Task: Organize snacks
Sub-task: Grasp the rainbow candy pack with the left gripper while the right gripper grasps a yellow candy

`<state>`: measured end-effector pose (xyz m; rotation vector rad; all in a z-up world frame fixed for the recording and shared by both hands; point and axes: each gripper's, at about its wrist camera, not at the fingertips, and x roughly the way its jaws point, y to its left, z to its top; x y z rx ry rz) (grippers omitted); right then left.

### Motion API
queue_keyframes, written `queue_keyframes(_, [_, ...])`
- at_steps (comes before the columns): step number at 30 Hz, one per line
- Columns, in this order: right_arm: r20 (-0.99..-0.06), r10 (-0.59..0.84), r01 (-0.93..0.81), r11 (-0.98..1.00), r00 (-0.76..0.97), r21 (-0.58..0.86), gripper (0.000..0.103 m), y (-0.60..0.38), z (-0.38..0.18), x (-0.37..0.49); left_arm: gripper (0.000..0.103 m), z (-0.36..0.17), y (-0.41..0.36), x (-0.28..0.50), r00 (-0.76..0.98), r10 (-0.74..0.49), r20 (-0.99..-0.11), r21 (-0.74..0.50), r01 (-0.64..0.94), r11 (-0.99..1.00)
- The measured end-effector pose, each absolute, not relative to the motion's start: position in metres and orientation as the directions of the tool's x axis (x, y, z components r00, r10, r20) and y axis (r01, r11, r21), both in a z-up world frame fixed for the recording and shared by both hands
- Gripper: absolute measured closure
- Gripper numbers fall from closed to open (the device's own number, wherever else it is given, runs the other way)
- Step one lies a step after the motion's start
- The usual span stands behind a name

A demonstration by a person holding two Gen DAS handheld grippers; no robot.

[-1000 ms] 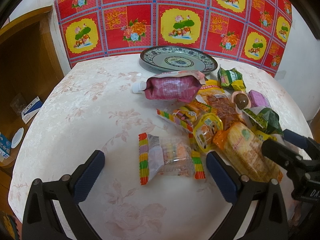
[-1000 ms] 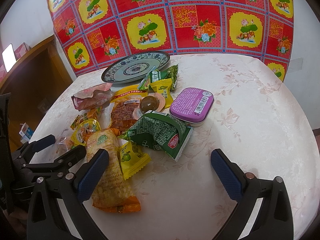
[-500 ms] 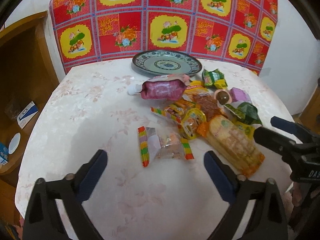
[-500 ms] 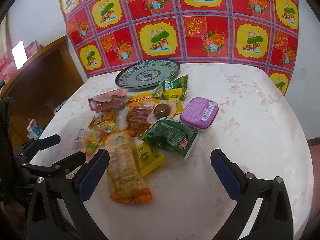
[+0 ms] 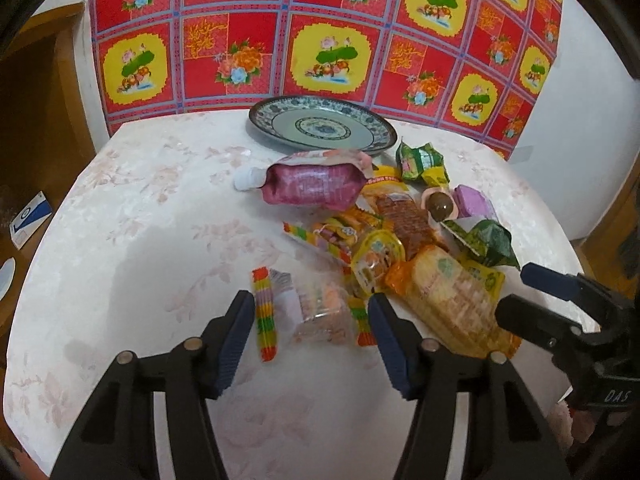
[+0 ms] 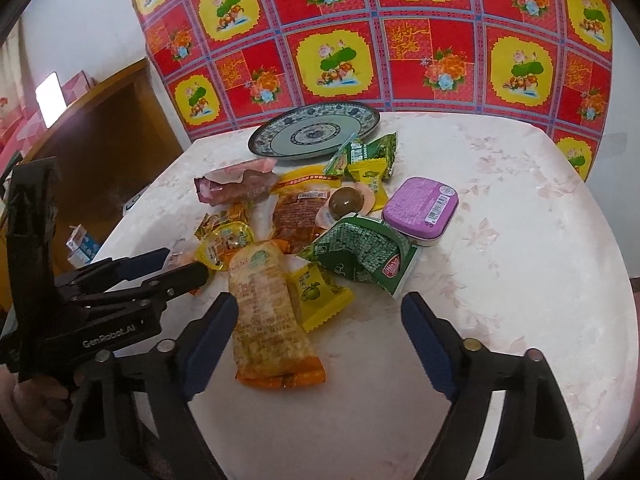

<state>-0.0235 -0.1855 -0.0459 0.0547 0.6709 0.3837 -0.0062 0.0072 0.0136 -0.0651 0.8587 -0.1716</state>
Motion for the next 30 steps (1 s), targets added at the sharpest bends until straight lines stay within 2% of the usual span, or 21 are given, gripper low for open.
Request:
queue_keyframes(1, [-0.595, 0.366, -0.33, 0.928, 0.716, 0.174, 0.022, -0.186, -0.046, -0.023, 0.042, 0.013, 0.007, -0.006, 0.643, -0.173, -0.746, -0.12, 0.127, 0.985])
queue_keyframes(2, [-0.594, 0.37, -0.331, 0.927, 0.714, 0.179, 0.023, -0.186, -0.046, -0.023, 0.053, 0.013, 0.006, -0.006, 0.646, -0.171, -0.744, -0.113, 0.13, 0.985])
queue_keyframes(3, [-0.593, 0.374, -0.33, 0.925, 0.713, 0.186, 0.025, -0.187, -0.046, -0.022, 0.058, 0.013, 0.006, -0.006, 0.648, -0.17, -0.742, -0.108, 0.135, 0.985])
queue_keyframes(5, [-0.593, 0.38, -0.326, 0.924, 0.71, 0.202, 0.027, -0.188, -0.046, -0.019, 0.061, 0.013, 0.008, -0.006, 0.649, -0.185, -0.738, -0.122, 0.141, 0.982])
queue_keyframes(12, [-0.601, 0.382, -0.306, 0.924, 0.702, 0.229, 0.048, -0.191, -0.045, -0.012, 0.063, 0.019, 0.02, -0.005, 0.645, -0.219, -0.732, -0.165, 0.144, 0.976])
queue_keyframes(16, [-0.619, 0.368, -0.295, 0.929, 0.693, 0.222, 0.056, -0.19, -0.047, -0.008, 0.063, 0.029, 0.026, -0.007, 0.657, -0.23, -0.718, -0.173, 0.152, 0.973])
queue_keyframes(26, [-0.659, 0.351, -0.293, 0.935, 0.665, 0.201, 0.061, -0.178, -0.051, 0.006, 0.063, 0.051, 0.036, 0.01, 0.671, -0.254, -0.697, -0.193, 0.166, 0.967])
queue_keyframes(30, [-0.665, 0.378, -0.307, 0.924, 0.644, 0.227, 0.074, -0.174, -0.051, 0.012, 0.063, 0.057, 0.043, 0.022, 0.672, -0.27, -0.689, -0.212, 0.17, 0.963])
